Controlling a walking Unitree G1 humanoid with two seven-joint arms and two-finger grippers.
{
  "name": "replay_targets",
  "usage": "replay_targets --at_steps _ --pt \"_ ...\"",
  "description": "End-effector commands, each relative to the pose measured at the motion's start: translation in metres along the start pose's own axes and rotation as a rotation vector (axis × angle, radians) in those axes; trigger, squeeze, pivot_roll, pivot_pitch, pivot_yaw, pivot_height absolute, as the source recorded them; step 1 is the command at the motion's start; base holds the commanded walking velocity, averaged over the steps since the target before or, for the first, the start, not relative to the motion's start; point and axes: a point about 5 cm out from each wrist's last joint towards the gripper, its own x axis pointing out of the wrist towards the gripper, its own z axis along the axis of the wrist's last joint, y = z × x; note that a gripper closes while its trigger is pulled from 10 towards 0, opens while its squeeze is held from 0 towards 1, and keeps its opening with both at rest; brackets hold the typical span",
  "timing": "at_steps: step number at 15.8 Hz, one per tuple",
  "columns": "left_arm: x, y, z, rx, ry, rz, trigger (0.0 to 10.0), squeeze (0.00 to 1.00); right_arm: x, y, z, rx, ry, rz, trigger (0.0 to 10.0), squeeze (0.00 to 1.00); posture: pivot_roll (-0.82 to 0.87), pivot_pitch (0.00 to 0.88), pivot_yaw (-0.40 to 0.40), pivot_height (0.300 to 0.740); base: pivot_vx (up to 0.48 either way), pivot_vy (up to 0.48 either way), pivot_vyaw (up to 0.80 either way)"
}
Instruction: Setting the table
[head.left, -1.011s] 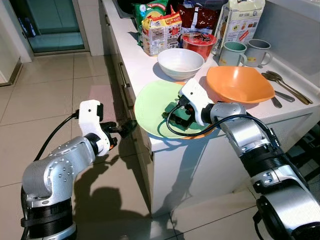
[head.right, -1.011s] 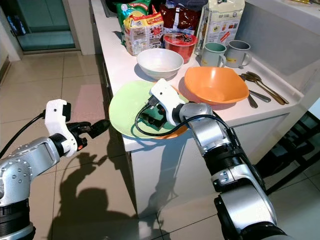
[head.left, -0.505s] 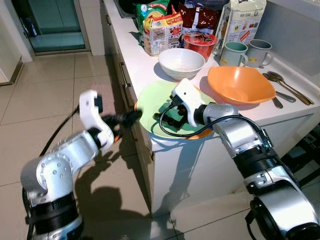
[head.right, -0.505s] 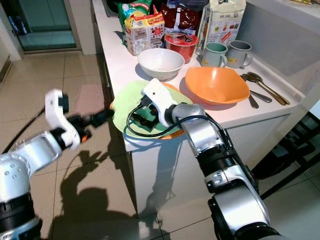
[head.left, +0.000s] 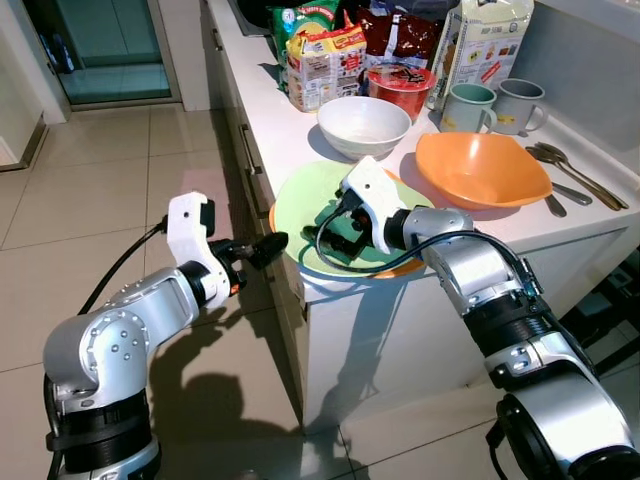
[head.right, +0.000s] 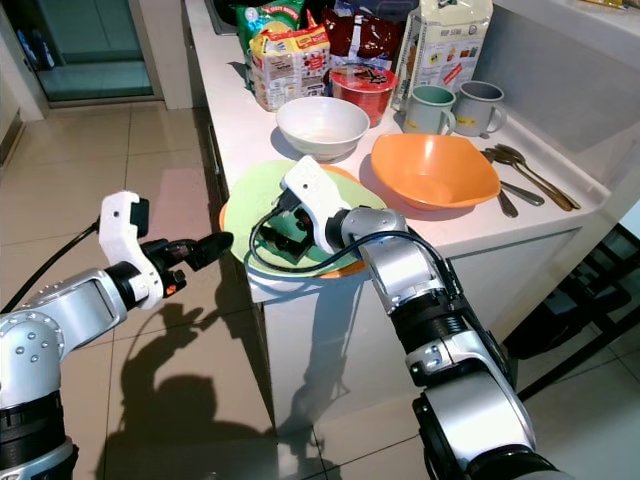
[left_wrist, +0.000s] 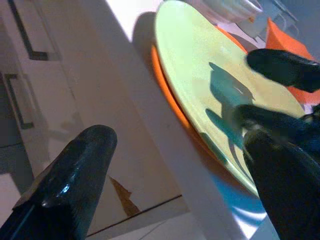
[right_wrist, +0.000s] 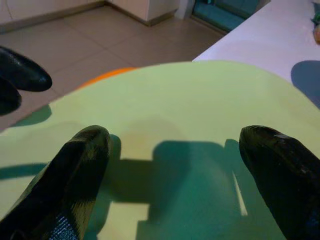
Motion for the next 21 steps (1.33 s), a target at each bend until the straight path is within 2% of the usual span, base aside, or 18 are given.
replay_targets --at_steps 1,4,5,6,8,11,15,21 --pt "0.0 -0.001 0.005 -0.004 -0.014 -0.007 10.0 0.0 -0.008 -0.012 0.015 0.006 -0.041 -0.031 10.0 0.0 0.06 0.0 -0.026 0.74 0.0 0.0 0.0" --pt "0.0 -0.001 0.006 -0.001 -0.02 -0.013 10.0 0.0 -0.02 -0.033 0.009 0.03 0.026 -0.075 10.0 0.0 0.06 0.0 -0.025 0.74 0.0 0.0 0.0" --pt "0.0 -0.001 0.006 -0.004 -0.021 -0.018 10.0 0.0 -0.023 -0.037 0.003 0.052 0.065 -0.075 10.0 0.0 0.06 0.0 -0.025 0.74 0.0 0.0 0.0" --pt "0.0 -0.002 0.005 -0.008 -0.02 -0.026 10.0 0.0 -0.025 -0.038 -0.004 0.116 0.104 -0.06 10.0 0.0 0.06 0.0 -0.026 0.74 0.0 0.0 0.0" --pt "-0.001 -0.004 0.004 -0.01 -0.018 -0.033 10.0 0.0 -0.024 -0.034 -0.014 0.235 0.121 -0.035 10.0 0.0 0.06 0.0 -0.026 0.74 0.0 0.0 0.0" --pt "-0.001 -0.004 0.004 -0.008 -0.016 -0.037 10.0 0.0 -0.017 -0.022 -0.021 0.33 0.116 0.023 10.0 0.0 0.06 0.0 -0.023 0.74 0.0 0.0 0.0" --pt "-0.001 -0.005 0.002 -0.01 -0.002 -0.049 10.0 0.0 -0.014 -0.011 -0.031 0.339 0.182 0.065 10.0 0.0 0.06 0.0 -0.023 0.74 0.0 0.0 0.0" --pt "-0.001 -0.005 0.001 -0.016 -0.001 -0.049 10.0 0.0 -0.007 0.002 -0.027 0.372 0.15 0.107 10.0 0.0 0.06 0.0 -0.025 0.74 0.0 0.0 0.0"
